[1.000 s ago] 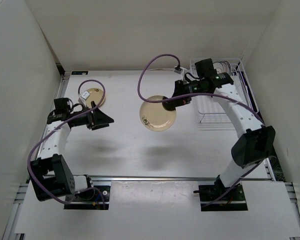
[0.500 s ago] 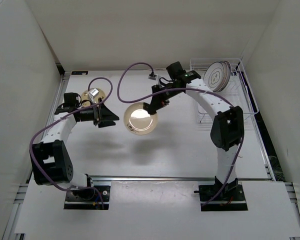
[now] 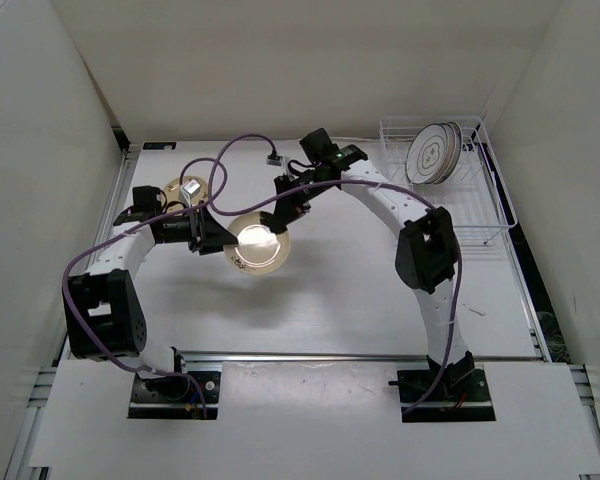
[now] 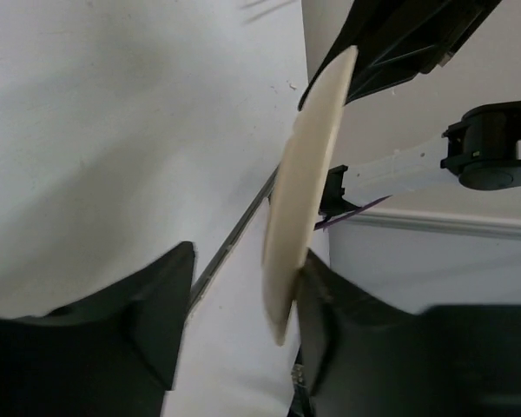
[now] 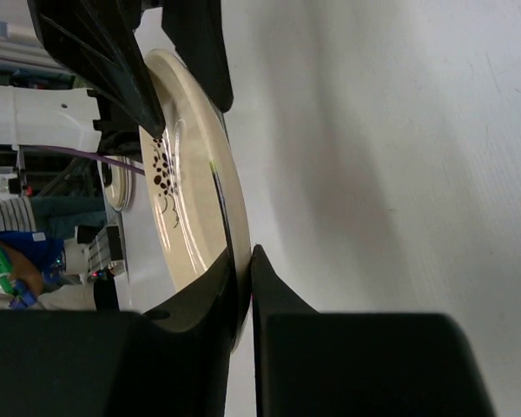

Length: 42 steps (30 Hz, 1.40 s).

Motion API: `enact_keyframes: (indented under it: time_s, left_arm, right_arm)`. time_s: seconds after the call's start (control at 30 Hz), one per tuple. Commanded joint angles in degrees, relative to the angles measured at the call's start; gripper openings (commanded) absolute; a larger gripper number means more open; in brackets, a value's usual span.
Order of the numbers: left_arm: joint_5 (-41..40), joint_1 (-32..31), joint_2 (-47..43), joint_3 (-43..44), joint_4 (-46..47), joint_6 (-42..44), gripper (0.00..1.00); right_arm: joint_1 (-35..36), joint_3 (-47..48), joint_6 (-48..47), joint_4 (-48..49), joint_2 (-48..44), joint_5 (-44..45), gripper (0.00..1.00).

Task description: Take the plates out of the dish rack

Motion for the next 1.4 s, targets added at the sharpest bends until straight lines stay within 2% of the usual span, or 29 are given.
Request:
enact_keyframes:
  time_s: [0.0,0.03,0.07,0.2,0.23,0.27,0.3,0.33,0.37,0.43,0.47,0.5,0.63,0.67,0.7,0.77,0.83,0.9,1.0,1.13,1.27,1.37]
  left_arm:
    - [-0.4,0.0,-0.9,1.5,1.2,0.8,0.55]
    - [-0.9,0.0,-0.9,1.5,1.2,0.8,0.51]
    - [-0.9,0.0,-0.9,1.0,1.2,0.8,0.43]
    - [-2.3,0.0,-1.4,1.0,1.7,0.8,0.26]
    - [-3.0,0.0,-1.4,1.0,1.7,0.8,0.16]
    - [-3.8,0.0,-2.1,1.0,1.7,0.8,0.11]
    - [-4.3,0.0,-2.7,0.4,1.7,0.8,0.11]
    - [-5.6,0.0,-2.7,0.4,1.7,0.8,0.11]
    - [-6.3,0.0,-3.5,-0.1,1.7,0.8,0.11]
    - [-8.3,0.0,-5.3,-1.5,2.2,0.2,0.11]
    - [-10.1,0.0,-6.1,-2.1,2.8,-0.7,0.11]
    - [-11.0,0.0,-6.9,-3.3,2.8,-1.6,0.11]
    - [-19.5,0.0,-11.3,-5.0,4.9,-6.6,0.11]
    - [-23.8,0.0,-11.8,-5.0,5.6,-7.9,0.11]
    - [-25.4,0.0,-11.8,-5.0,6.1,-10.3,0.11]
    - [-30.4,0.6,-11.8,-4.2,6.1,-13.7,0.11]
    - [-32.1,1.9,-10.9,-2.7,6.1,-16.2,0.11]
    - [-31.2,5.1,-7.6,-1.3,6.1,-20.2,0.11]
    - [-26.8,8.0,-1.0,4.5,6.1,-20.8,0.11]
    - [-21.9,10.4,7.9,14.1,6.1,-21.8,0.11]
    - [-19.8,13.7,17.5,27.0,6.1,-21.8,0.11]
    - [-16.6,15.1,25.5,34.9,6.1,-20.2,0.11]
  right_arm:
    - [1.2,4.4,1.1,2.3,1.3,-4.0,0.01]
    - [1.7,4.4,1.1,2.3,2.0,-4.0,0.01]
    - [2.3,4.9,1.1,2.9,2.0,-4.0,0.01]
    - [2.9,5.5,1.1,2.9,2.6,-4.0,0.01]
    - [2.9,5.0,1.1,2.9,2.6,-3.3,0.01]
    - [2.9,4.9,1.1,2.9,2.1,-3.3,0.07]
    - [2.9,4.9,0.4,2.1,2.1,-2.0,0.16]
    - [2.9,4.9,-0.3,0.8,0.6,-0.5,0.30]
    - [2.9,4.4,-1.6,0.2,-0.1,3.1,0.62]
    - [2.9,2.8,-2.9,-0.6,-3.0,7.2,0.79]
    - [2.9,1.9,-3.6,-1.3,-4.1,9.5,0.96]
    - [2.4,0.7,-3.6,-1.3,-6.8,12.1,1.00]
    - [0.3,-9.4,-4.1,0.3,-14.7,23.7,1.00]
    - [0.3,-11.6,-3.6,0.8,-16.4,27.1,1.00]
    - [-0.4,-13.8,-2.5,0.9,-20.2,34.1,1.00]
    - [-1.3,-21.0,-1.8,2.3,-26.3,39.5,1.00]
    - [-2.6,-28.1,-1.8,2.3,-30.4,44.0,1.00]
    - [-4.1,-32.6,-2.4,2.3,-36.7,44.9,1.00]
    - [-5.5,-40.4,-2.4,0.4,-44.9,44.9,1.00]
    - [-7.4,-47.3,-8.0,-4.6,-54.1,43.5,1.00]
    - [-15.1,-53.0,-13.3,-8.9,-63.6,41.0,1.00]
    - [-21.2,-54.3,-16.8,-10.7,-67.1,40.4,1.00]
